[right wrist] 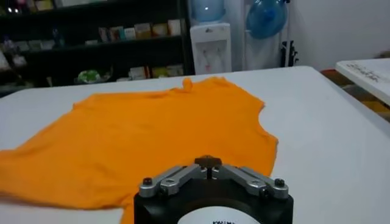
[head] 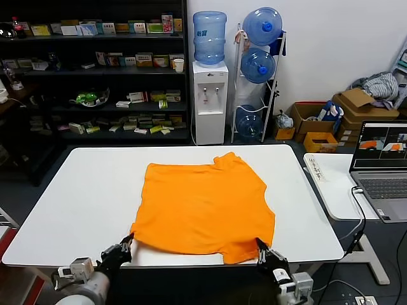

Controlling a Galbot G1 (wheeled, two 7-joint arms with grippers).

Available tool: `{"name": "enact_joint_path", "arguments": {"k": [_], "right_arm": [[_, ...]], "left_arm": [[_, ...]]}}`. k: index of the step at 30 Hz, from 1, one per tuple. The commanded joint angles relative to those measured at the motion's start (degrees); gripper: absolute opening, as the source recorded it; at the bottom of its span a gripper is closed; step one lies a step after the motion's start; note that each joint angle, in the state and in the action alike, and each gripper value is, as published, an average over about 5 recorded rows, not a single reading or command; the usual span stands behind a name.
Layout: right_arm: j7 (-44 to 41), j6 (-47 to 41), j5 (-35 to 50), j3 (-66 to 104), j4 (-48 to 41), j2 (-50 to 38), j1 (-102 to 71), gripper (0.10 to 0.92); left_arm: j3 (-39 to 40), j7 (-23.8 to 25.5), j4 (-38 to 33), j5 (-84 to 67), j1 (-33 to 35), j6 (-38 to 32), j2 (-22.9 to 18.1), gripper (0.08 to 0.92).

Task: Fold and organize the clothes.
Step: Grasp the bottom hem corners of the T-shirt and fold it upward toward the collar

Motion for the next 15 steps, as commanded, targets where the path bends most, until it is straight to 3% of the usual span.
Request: {"name": "enact_joint_path", "arguments": {"k": [1, 15], "right_arm": [[2.30, 0.55, 3.79, -4.41, -7.51, 0.58, 15.73, 0.124], [4.37, -0.59, 4.56, -7.11, -12.86, 1.48, 23.13, 0.124]], "left_arm": [[1.99, 1.23, 6.75, 1.14, -11.76, -3.97, -0.31, 0.095], [6.05, 0.75, 15.06, 3.45, -18.34, -4.23, -0.57, 0.095]]}}
